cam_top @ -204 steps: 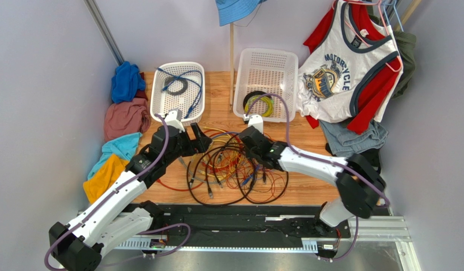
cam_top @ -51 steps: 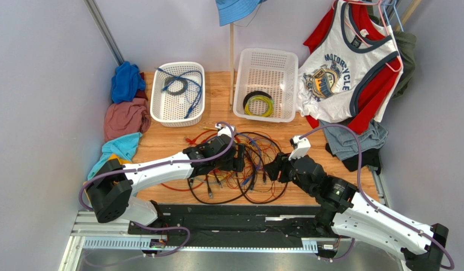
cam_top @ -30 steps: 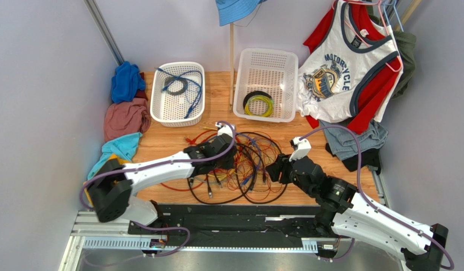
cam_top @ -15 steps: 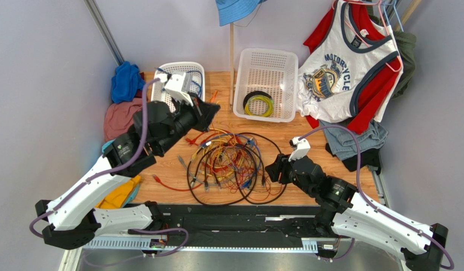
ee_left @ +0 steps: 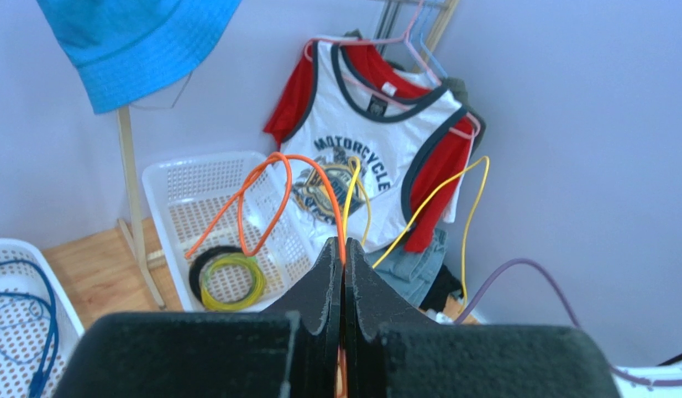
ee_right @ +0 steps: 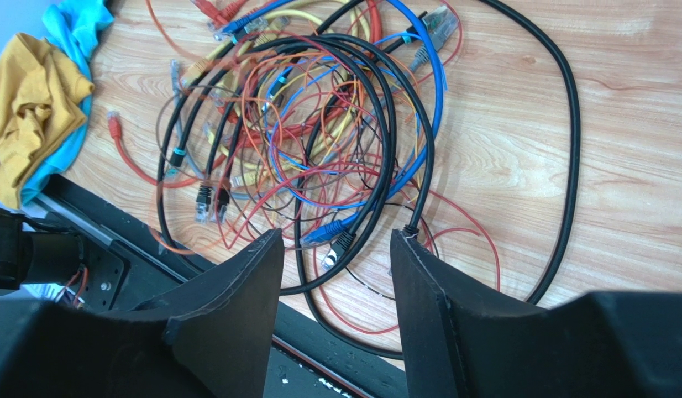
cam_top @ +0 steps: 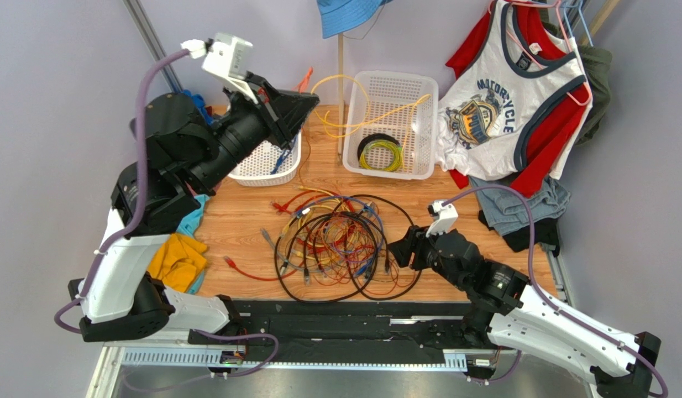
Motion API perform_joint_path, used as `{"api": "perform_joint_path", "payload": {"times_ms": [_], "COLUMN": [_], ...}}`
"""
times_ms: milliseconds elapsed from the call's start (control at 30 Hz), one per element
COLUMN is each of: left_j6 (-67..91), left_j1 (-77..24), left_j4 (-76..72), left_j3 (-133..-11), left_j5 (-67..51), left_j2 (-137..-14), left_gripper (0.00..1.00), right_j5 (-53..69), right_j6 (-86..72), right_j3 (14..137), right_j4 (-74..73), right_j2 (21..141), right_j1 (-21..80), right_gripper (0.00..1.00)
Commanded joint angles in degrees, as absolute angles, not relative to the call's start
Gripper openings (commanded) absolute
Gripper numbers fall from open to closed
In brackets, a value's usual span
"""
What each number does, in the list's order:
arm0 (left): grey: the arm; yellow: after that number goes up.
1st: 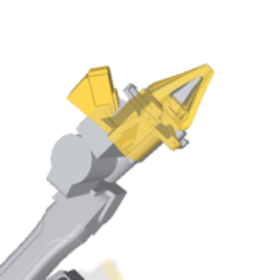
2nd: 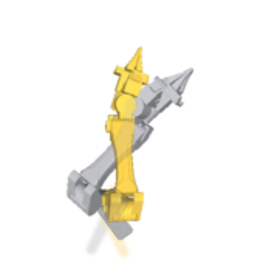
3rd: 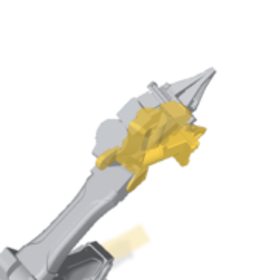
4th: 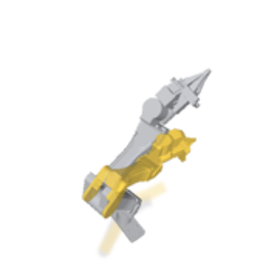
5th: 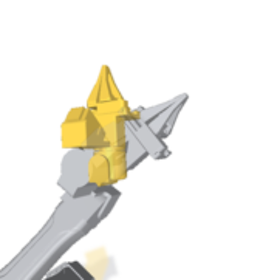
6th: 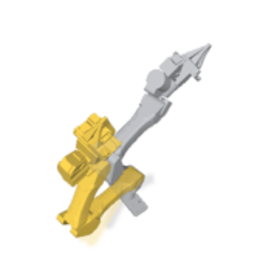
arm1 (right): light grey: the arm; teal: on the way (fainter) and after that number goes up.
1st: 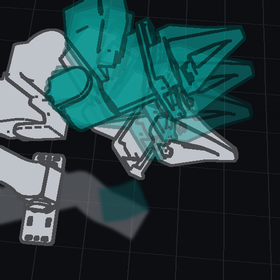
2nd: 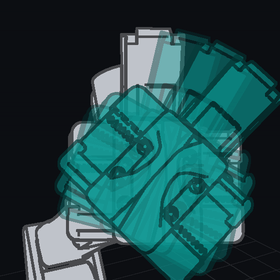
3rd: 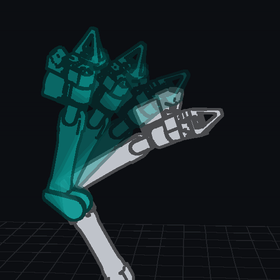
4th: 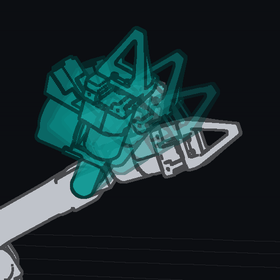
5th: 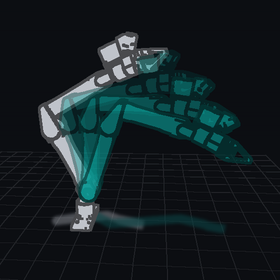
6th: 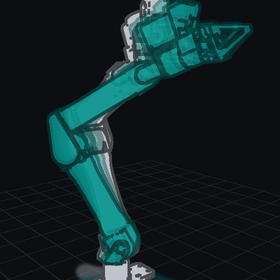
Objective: Untangle the cables
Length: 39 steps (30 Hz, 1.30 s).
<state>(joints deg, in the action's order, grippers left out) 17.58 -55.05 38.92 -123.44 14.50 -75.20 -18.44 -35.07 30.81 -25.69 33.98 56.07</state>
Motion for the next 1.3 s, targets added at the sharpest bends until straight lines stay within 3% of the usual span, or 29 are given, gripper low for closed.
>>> {"api": "perform_joint_path", "payload": {"times_ms": [0,167,533,767,1267], "left_j6": [17.13,18.02,20.56,22.32,23.38], "left_j1": [-55.11,-55.11,-55.11,-55.11,-55.11], "left_j4": [40.17,38.58,40.16,40.43,40.34], "left_j3": [-115.42,-110.57,-115.48,-117.25,-116.98], "left_j5": [13.27,12.75,9.23,4.75,2.37], "left_j2": [-74.19,-72.6,-77.25,-79.54,-81.47], "left_gripper": [0.0,0.0,0.0,0.0,0.0], "right_j5": [-17.32,-13.02,-3.78,-4.75,-3.26], "right_j6": [-33.93,-32.35,-26.54,-22.5,-20.74], "right_j3": [31.73,26.92,18.28,22.67,28.03], "right_j4": [-21.36,-11.27,21.23,25.92,37.26], "right_j2": [31.47,28.83,34.08,44.63,55.18], "right_j1": [55.99,55.99,56.42,56.6,56.78], "right_gripper": [0.56,0.58,0.63,0.64,0.63]}}
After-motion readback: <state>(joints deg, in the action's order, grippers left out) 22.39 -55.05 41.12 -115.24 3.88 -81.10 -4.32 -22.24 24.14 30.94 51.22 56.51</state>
